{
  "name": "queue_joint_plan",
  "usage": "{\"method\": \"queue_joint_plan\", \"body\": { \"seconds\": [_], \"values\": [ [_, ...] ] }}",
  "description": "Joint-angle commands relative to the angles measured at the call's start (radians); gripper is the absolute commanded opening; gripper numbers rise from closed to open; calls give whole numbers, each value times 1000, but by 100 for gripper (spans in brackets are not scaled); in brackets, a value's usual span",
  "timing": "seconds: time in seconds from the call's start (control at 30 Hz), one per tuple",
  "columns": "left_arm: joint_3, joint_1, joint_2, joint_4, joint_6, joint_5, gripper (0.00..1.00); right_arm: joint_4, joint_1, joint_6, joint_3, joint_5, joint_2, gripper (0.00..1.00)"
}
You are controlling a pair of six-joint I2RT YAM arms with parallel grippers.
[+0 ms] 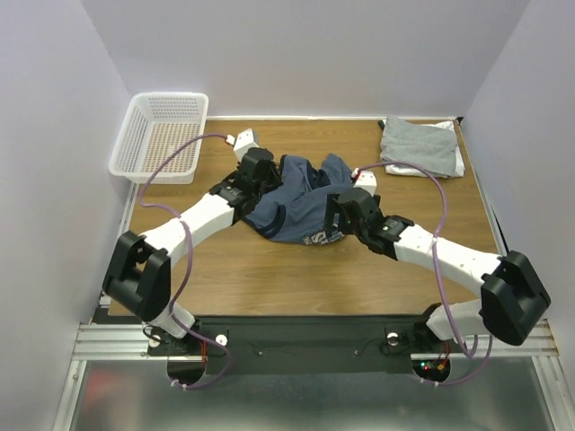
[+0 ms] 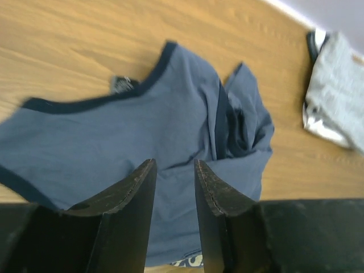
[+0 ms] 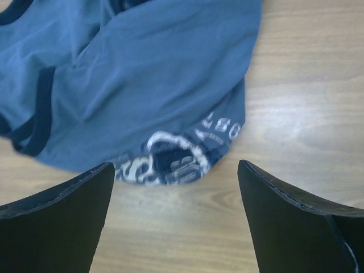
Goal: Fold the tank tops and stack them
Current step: Move the tank top to the center of the board, then flatten the tank top out
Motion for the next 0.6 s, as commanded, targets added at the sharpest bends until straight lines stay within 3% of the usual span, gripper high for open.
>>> {"method": "queue_joint_plan", "body": {
  "seconds": [0.0, 0.17, 0.4, 0.5, 0.57],
  "values": [
    [-32, -6, 90, 117, -19, 133, 44, 51, -74, -39, 119, 47, 73, 94],
    [14, -5, 213, 84, -19, 147, 46, 74, -188, -42, 162, -77, 146, 93],
    [-8, -8, 282, 113, -25, 177, 51, 97, -234, -57, 219, -119, 246, 93],
    [-21, -14, 279, 125, -29, 180, 42, 108, -242, -56, 240, -125, 292, 93],
    [-29, -19, 267, 125, -29, 182, 28, 112, -248, -59, 260, -125, 317, 93]
  ]
}}
